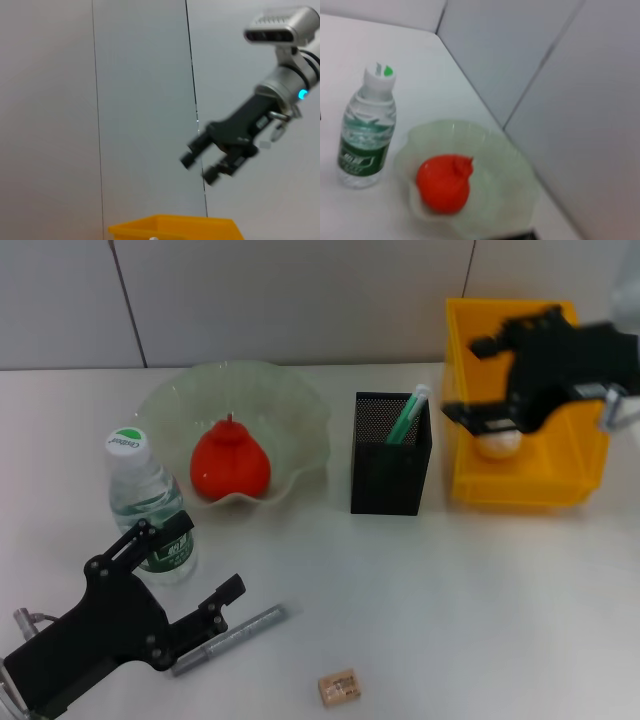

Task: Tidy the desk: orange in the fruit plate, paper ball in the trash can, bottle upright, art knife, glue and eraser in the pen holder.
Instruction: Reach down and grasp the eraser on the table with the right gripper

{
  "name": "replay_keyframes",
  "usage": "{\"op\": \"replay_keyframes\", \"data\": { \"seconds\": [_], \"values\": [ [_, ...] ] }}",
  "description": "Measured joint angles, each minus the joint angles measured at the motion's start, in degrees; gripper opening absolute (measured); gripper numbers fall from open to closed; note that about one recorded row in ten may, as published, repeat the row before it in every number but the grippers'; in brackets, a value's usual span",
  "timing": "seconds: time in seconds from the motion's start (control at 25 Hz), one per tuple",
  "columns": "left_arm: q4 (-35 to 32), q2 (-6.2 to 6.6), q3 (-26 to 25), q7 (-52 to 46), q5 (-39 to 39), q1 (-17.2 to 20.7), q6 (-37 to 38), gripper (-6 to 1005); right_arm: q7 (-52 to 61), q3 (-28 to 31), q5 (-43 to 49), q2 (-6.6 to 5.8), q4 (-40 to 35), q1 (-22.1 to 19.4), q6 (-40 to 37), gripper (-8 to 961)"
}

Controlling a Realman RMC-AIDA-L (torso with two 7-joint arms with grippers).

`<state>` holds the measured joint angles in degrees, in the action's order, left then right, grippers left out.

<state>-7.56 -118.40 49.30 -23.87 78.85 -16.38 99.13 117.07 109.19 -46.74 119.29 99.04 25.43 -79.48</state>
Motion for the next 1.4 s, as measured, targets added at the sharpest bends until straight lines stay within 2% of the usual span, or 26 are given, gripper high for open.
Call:
{"op": "replay_keyframes", "data": {
  "seconds": [0.04,0.12,0.24,0.32,0.44,0.52,0.6,0.64,0.72,0.84,0.88,1.0,1.24,1.4],
  "values": [
    [0.00,0.02,0.00,-0.22,0.07,0.01,0.02,826,3.62,1.37,0.17,-0.10,-0.49,-0.44,-3.47,607],
    [0.00,0.04,0.00,-0.50,0.12,0.06,0.02,826,5.31,1.91,0.56,-0.17,-0.81,-0.27,-5.41,675],
    [0.01,0.09,0.00,-1.05,0.15,0.15,-0.20,826,9.71,3.14,4.43,-0.25,-2.62,2.71,-14.52,777],
    [0.01,0.10,0.00,-1.23,0.19,0.26,-0.36,827,9.99,3.08,4.92,-0.25,-3.11,3.59,-16.15,777],
    [0.01,0.10,0.00,-1.62,0.30,0.83,-0.78,827,9.24,0.34,5.48,-0.28,-6.54,7.70,-21.66,778],
    [0.01,0.11,0.04,-1.63,0.30,1.12,-0.96,827,8.78,-1.11,5.87,-0.31,-7.55,8.74,-22.28,778],
    [0.01,0.10,0.06,-1.63,0.30,1.15,-0.98,827,8.01,-5.24,7.11,-0.33,-9.37,10.77,-22.74,778],
    [0.05,0.10,0.26,-1.63,0.36,1.21,-1.10,827,7.81,-9.62,8.19,-0.32,-11.03,12.57,-22.22,778],
    [0.18,0.10,0.42,-1.63,0.43,1.25,-1.29,826,7.80,-11.41,8.46,-0.32,-11.82,13.42,-21.82,779],
    [0.13,0.10,0.93,-1.63,0.68,1.28,-2.23,826,8.16,-18.13,8.72,-0.31,-15.50,17.91,-21.15,779],
    [0.12,0.10,0.99,-1.63,0.69,1.28,-2.42,826,8.16,-18.13,8.72,-0.31,-15.50,17.91,-21.15,778],
    [0.00,0.10,1.13,-1.63,0.70,1.26,-3.08,826,8.53,-22.61,8.63,-0.18,-16.31,19.40,-20.84,777],
    [0.08,-0.10,0.96,-1.17,0.70,1.21,-3.81,827,8.32,-31.12,7.83,0.06,-15.70,19.43,-20.14,776],
    [0.45,-0.14,0.85,-1.11,0.68,1.15,-4.84,827,8.22,-32.17,5.85,0.14,-16.01,19.42,-19.18,775]
  ]
}}
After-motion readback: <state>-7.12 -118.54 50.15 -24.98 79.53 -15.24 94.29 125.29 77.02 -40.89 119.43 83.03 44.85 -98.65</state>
